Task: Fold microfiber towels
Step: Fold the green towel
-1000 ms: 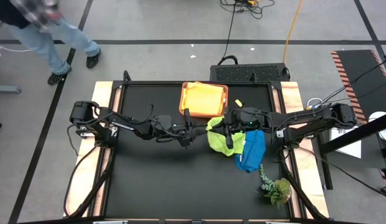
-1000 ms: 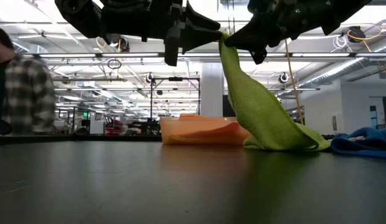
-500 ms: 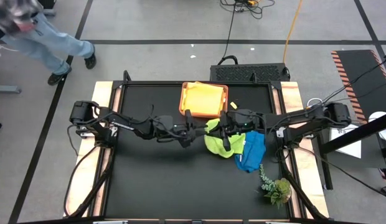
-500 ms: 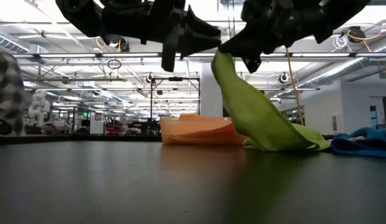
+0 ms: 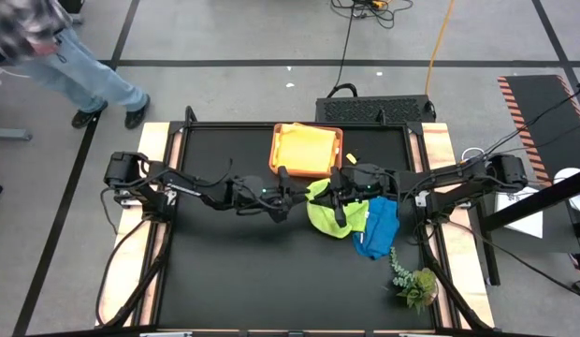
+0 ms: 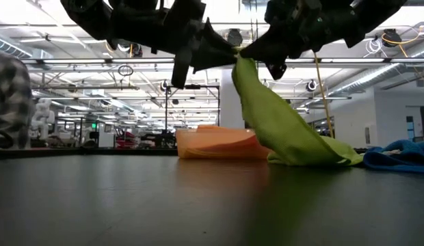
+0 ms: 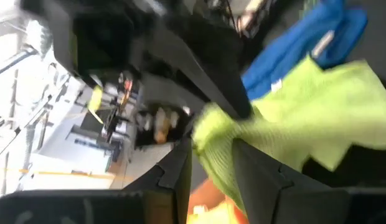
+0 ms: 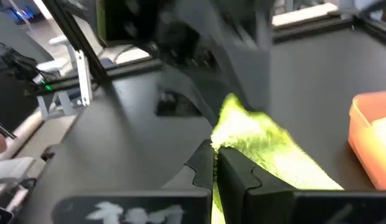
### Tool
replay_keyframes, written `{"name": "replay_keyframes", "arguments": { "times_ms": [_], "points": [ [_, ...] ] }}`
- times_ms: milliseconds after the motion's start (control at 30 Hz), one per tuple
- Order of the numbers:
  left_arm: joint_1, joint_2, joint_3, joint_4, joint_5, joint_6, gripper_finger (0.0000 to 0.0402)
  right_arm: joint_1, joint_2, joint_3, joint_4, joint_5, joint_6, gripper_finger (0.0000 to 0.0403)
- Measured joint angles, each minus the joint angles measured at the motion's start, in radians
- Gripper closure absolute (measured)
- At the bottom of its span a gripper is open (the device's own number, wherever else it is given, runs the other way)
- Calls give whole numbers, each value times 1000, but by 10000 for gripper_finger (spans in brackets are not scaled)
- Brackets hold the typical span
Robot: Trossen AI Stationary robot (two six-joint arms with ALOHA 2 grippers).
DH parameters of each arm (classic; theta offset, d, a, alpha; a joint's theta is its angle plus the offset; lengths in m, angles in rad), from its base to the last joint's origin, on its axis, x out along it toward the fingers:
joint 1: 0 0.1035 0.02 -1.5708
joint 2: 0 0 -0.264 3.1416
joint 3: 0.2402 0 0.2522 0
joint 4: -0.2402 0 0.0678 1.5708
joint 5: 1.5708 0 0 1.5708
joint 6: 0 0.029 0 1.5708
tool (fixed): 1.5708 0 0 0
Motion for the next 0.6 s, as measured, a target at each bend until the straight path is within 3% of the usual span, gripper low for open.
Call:
{"name": "replay_keyframes", "arguments": {
  "times_ms": [133, 600],
  "points": [
    [-11, 2, -1, -24, -46, 20, 284, 1, -1, 0, 4, -2, 0, 403],
    [-53, 2, -1, 82, -54, 96, 284, 0, -1, 0, -7, -2, 36, 403]
  ]
}}
